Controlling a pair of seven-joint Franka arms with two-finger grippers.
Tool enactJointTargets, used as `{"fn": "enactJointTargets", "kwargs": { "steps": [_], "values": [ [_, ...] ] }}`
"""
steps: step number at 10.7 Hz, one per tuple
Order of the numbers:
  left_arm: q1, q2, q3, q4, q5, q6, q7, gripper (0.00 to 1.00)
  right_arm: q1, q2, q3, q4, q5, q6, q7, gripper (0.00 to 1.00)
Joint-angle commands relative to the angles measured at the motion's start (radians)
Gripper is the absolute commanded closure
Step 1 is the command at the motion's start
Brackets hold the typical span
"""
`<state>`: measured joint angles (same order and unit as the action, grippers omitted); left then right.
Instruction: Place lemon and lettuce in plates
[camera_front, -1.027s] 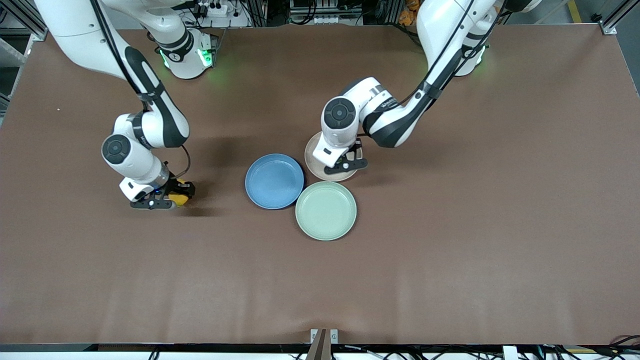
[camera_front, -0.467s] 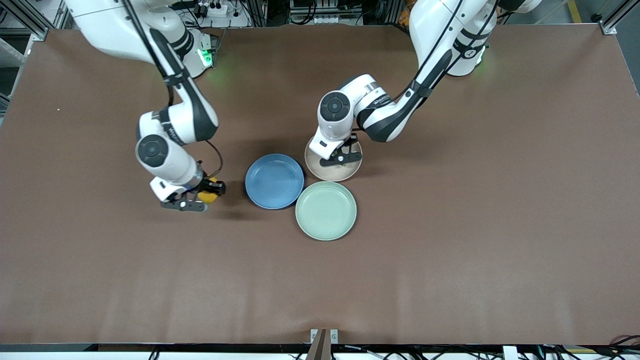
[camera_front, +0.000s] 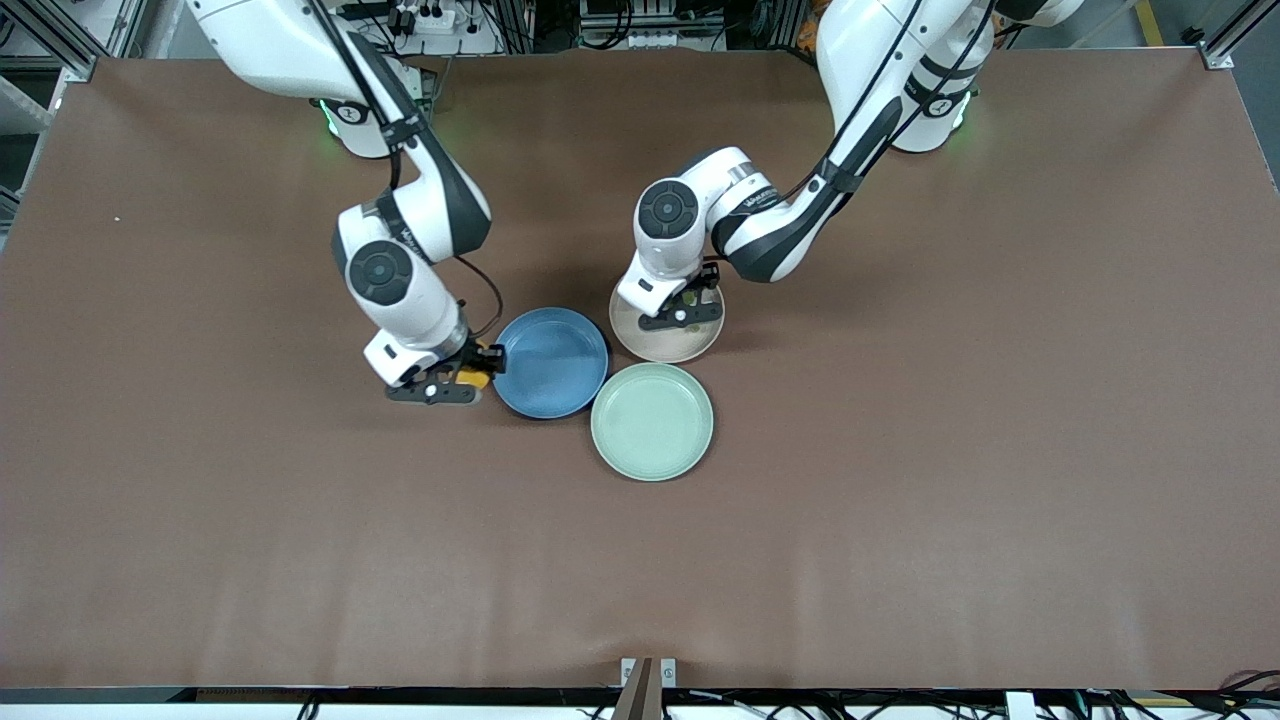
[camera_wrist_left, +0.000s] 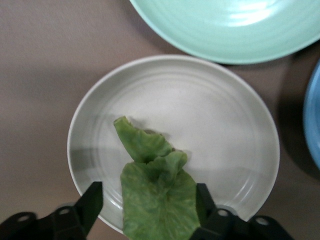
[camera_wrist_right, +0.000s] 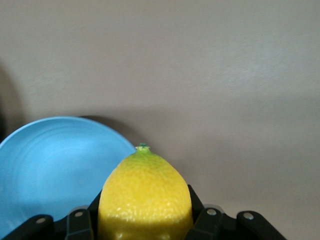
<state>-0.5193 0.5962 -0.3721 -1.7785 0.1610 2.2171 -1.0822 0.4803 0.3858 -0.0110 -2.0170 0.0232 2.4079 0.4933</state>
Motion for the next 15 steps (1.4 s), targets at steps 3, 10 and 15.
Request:
{"fn": "enactJointTargets", "kwargs": {
  "steps": [3, 10, 15],
  "values": [
    [0.137, -0.046, 0.004, 0.042, 0.117, 0.004, 0.011, 0.00, 0.075, 0.025, -0.007, 0.021, 0.014, -0.007, 0.060, 0.59],
    [0.372, -0.059, 0.004, 0.063, 0.132, 0.004, 0.267, 0.00, 0.135, 0.106, -0.007, 0.023, 0.014, 0.089, 0.136, 0.59],
    [0.446, -0.099, 0.005, 0.030, 0.131, -0.005, 0.415, 0.00, 0.149, 0.146, -0.007, 0.024, 0.014, 0.142, 0.154, 0.52]
  ]
}}
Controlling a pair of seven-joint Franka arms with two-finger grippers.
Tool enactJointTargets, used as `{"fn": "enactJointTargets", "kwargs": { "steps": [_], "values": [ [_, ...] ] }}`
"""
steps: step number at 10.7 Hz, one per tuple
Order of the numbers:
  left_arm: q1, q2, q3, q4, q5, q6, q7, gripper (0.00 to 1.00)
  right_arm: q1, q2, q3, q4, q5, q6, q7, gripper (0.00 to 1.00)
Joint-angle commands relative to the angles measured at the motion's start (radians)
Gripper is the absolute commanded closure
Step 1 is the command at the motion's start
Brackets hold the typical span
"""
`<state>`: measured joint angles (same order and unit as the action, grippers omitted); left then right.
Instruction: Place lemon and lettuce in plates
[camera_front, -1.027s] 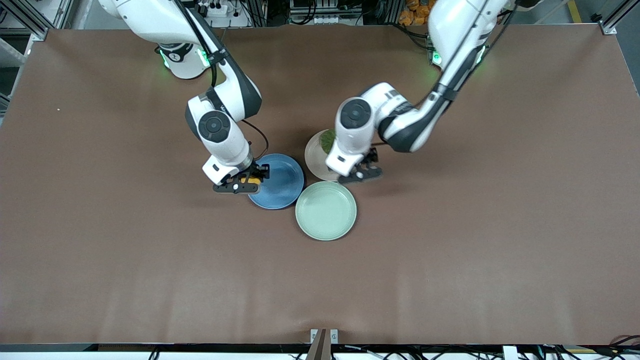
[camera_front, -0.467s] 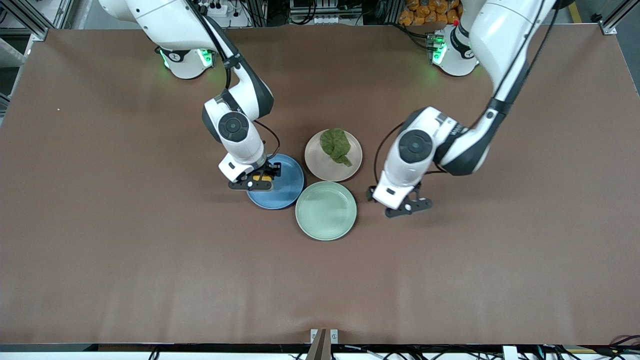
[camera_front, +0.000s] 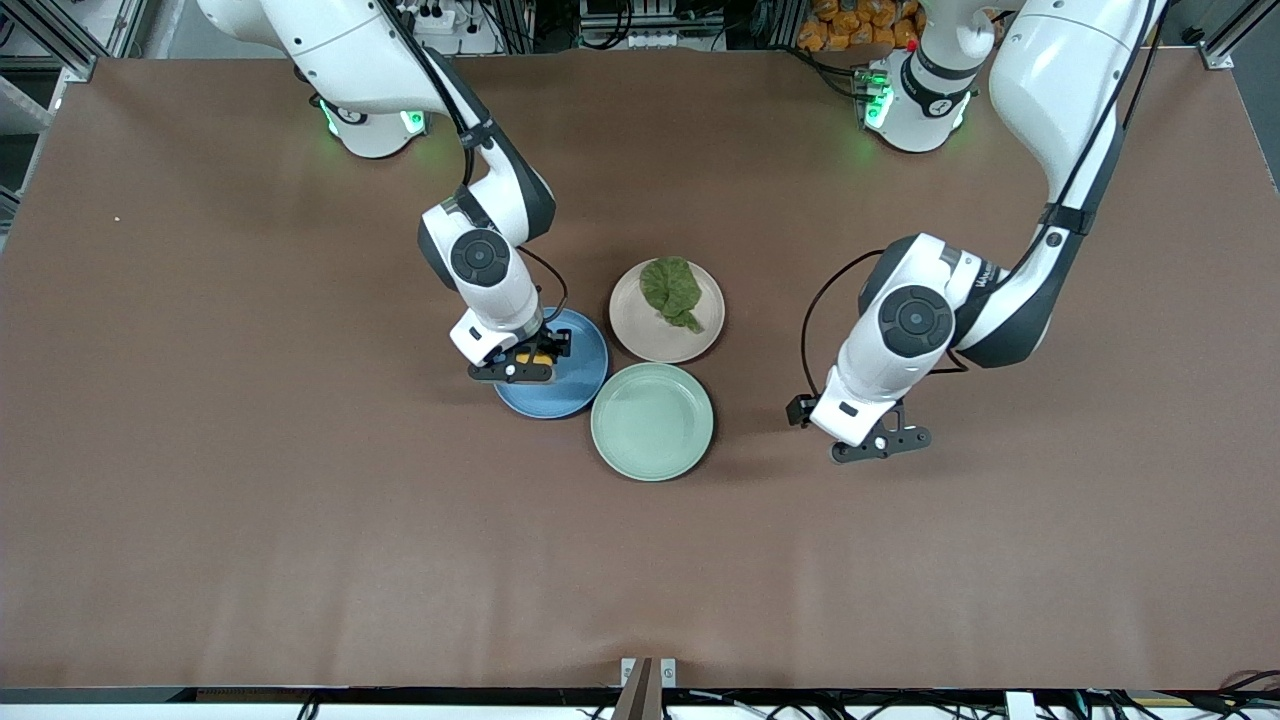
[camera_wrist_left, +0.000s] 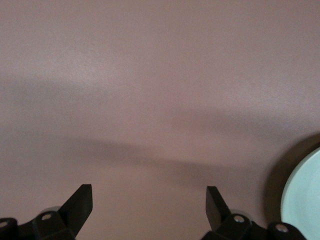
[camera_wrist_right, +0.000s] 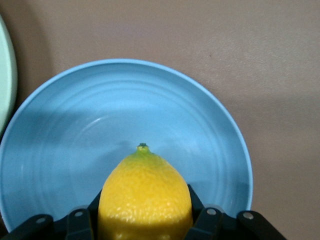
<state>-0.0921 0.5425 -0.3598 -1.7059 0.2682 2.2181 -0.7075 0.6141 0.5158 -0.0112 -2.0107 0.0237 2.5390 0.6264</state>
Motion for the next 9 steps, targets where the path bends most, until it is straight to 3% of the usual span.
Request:
{"fn": "enactJointTargets", "kwargs": {
  "steps": [1, 4, 5, 6, 9],
  "values": [
    [0.020, -0.079, 0.007, -0.082, 0.022, -0.006, 0.069, 0.00, 0.016, 0.018, -0.007, 0.020, 0.013, 0.012, 0.032, 0.50],
    [0.017, -0.206, 0.074, -0.226, -0.007, -0.008, 0.202, 0.00, 0.016, 0.035, -0.007, 0.035, 0.013, 0.015, 0.041, 0.20],
    [0.018, -0.232, 0.084, -0.263, -0.039, -0.006, 0.242, 0.00, 0.021, 0.038, -0.007, 0.040, 0.013, 0.014, 0.055, 0.19],
    [0.018, -0.254, 0.100, -0.293, -0.059, -0.006, 0.275, 0.00, 0.021, 0.039, -0.007, 0.041, 0.013, 0.014, 0.059, 0.02],
    [0.017, -0.338, 0.134, -0.388, -0.113, -0.008, 0.356, 0.00, 0.016, 0.038, -0.007, 0.058, 0.013, -0.002, 0.056, 0.00]
  ]
}}
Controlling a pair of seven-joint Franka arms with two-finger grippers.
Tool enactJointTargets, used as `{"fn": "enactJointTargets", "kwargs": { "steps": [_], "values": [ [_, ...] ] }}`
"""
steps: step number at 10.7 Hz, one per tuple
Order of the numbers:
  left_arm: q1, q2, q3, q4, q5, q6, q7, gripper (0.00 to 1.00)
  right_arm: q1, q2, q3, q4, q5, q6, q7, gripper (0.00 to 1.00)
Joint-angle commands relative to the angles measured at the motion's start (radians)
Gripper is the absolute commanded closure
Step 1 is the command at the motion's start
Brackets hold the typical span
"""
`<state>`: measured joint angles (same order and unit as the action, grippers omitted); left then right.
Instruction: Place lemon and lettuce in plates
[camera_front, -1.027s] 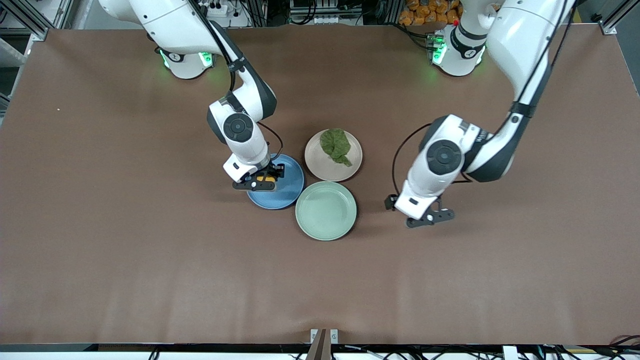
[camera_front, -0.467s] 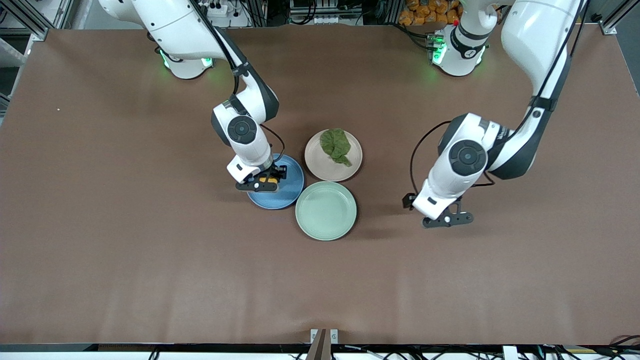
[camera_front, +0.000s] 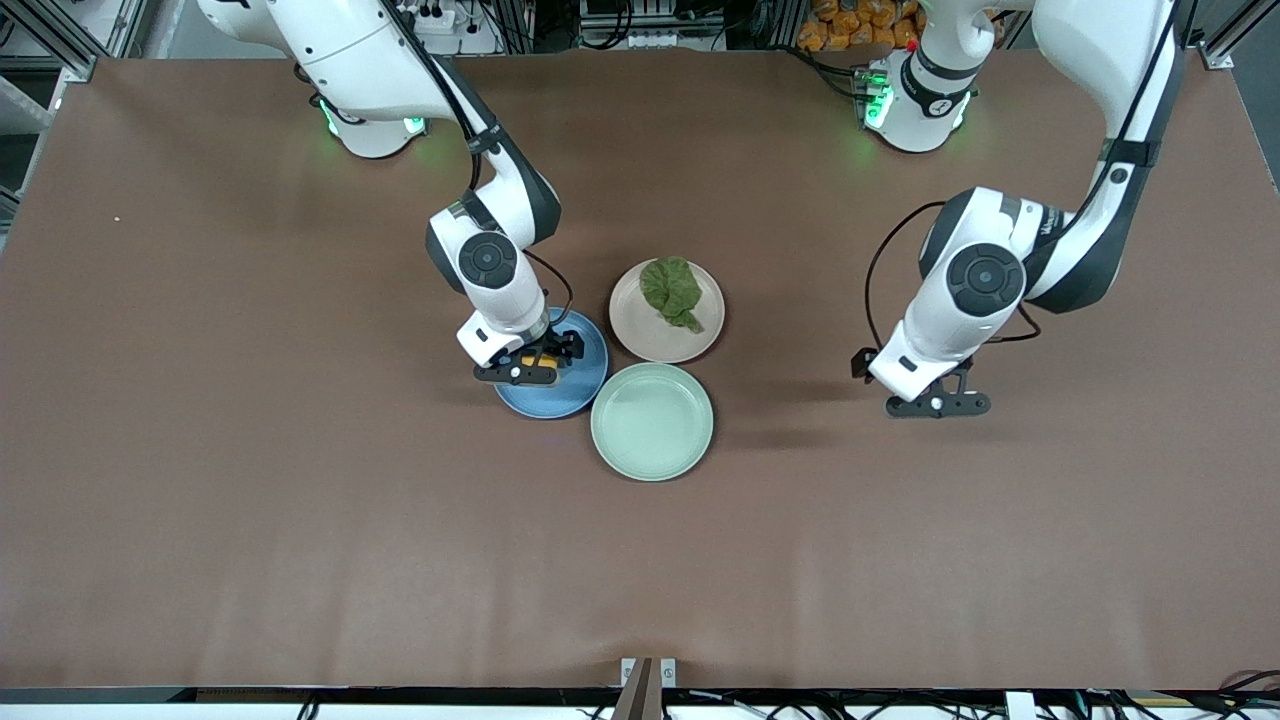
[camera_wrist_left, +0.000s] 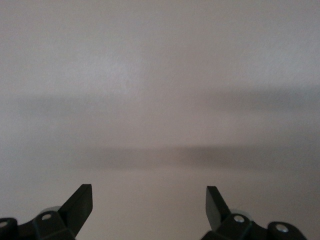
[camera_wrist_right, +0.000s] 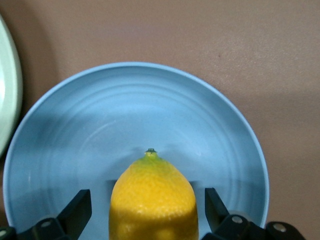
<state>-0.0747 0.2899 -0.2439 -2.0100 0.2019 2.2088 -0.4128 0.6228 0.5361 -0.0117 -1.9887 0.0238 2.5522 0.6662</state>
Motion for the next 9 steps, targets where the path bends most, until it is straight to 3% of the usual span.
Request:
{"fn": "enactJointTargets", "kwargs": {
  "steps": [1, 4, 9],
  "values": [
    [0.003, -0.127, 0.031, -0.104, -0.096, -0.011, 0.098, 0.00, 0.002, 0.016, -0.007, 0.047, 0.013, -0.023, 0.013, 0.00],
    [0.006, -0.221, 0.090, -0.055, -0.192, -0.061, 0.167, 0.00, -0.008, 0.013, -0.010, 0.137, 0.013, -0.175, 0.006, 0.00],
    [0.007, -0.218, 0.100, 0.209, -0.182, -0.240, 0.187, 0.00, -0.083, -0.002, -0.011, 0.258, 0.008, -0.392, -0.109, 0.00]
  ]
}}
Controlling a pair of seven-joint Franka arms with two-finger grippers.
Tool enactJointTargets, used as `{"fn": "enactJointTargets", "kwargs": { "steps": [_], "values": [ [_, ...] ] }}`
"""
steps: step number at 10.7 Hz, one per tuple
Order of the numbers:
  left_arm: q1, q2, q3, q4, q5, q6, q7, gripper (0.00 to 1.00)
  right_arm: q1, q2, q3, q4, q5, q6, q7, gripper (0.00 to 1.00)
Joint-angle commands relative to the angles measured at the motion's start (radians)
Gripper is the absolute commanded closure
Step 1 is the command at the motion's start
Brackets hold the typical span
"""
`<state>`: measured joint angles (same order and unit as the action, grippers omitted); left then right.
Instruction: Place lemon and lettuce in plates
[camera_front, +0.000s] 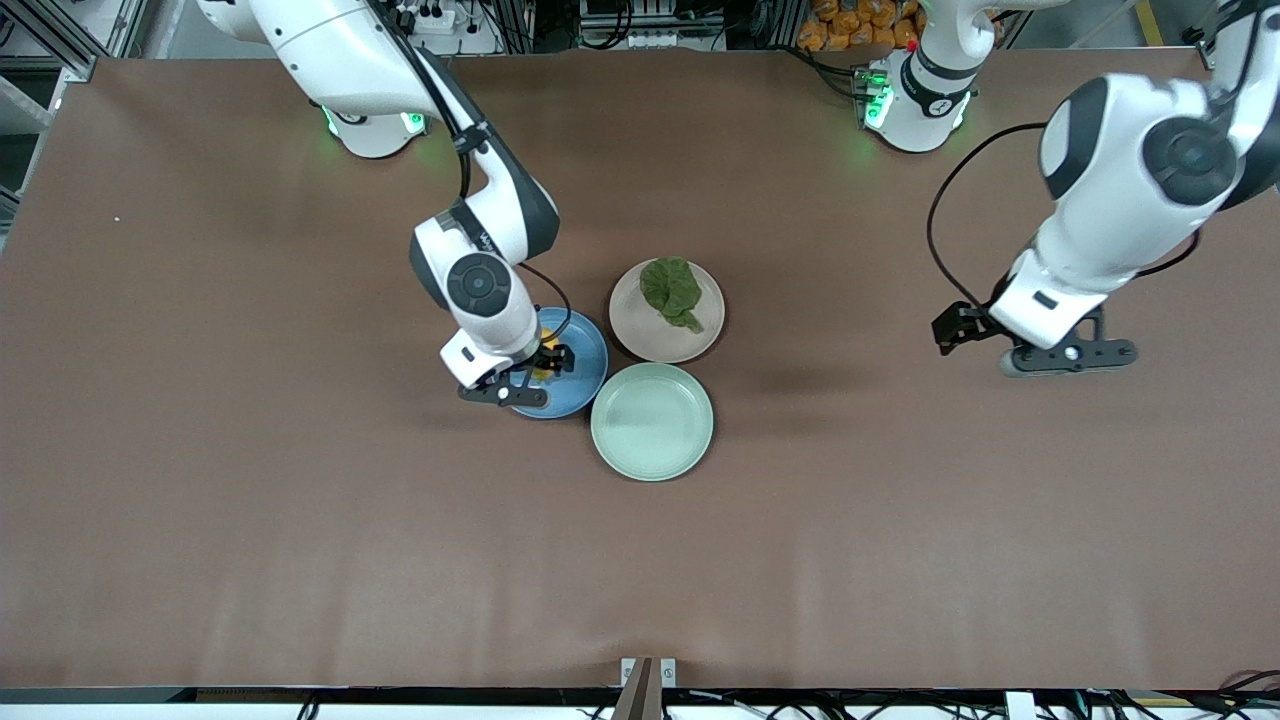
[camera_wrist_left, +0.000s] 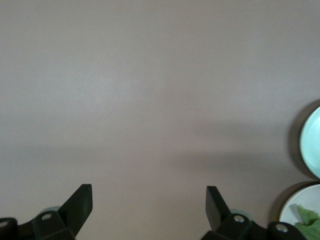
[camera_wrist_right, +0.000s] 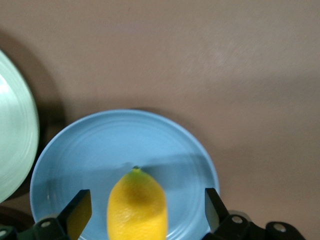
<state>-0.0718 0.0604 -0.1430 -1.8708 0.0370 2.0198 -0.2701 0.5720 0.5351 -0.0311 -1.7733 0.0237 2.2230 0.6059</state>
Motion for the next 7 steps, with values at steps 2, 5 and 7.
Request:
{"fn": "enactJointTargets", "kwargs": {
  "steps": [2, 5, 7],
  "values": [
    [0.004, 0.009, -0.001, 0.146, -0.019, -0.142, 0.049, 0.00, -0.072, -0.023, 0.007, 0.077, 0.005, -0.147, -0.116, 0.00],
    [0.003, 0.006, -0.001, 0.281, -0.016, -0.343, 0.052, 0.00, -0.141, -0.073, 0.007, 0.113, 0.010, -0.267, -0.210, 0.00],
    [0.009, -0.008, -0.003, 0.321, -0.031, -0.369, 0.054, 0.00, -0.194, -0.086, 0.007, 0.179, 0.007, -0.372, -0.265, 0.00]
  ]
}}
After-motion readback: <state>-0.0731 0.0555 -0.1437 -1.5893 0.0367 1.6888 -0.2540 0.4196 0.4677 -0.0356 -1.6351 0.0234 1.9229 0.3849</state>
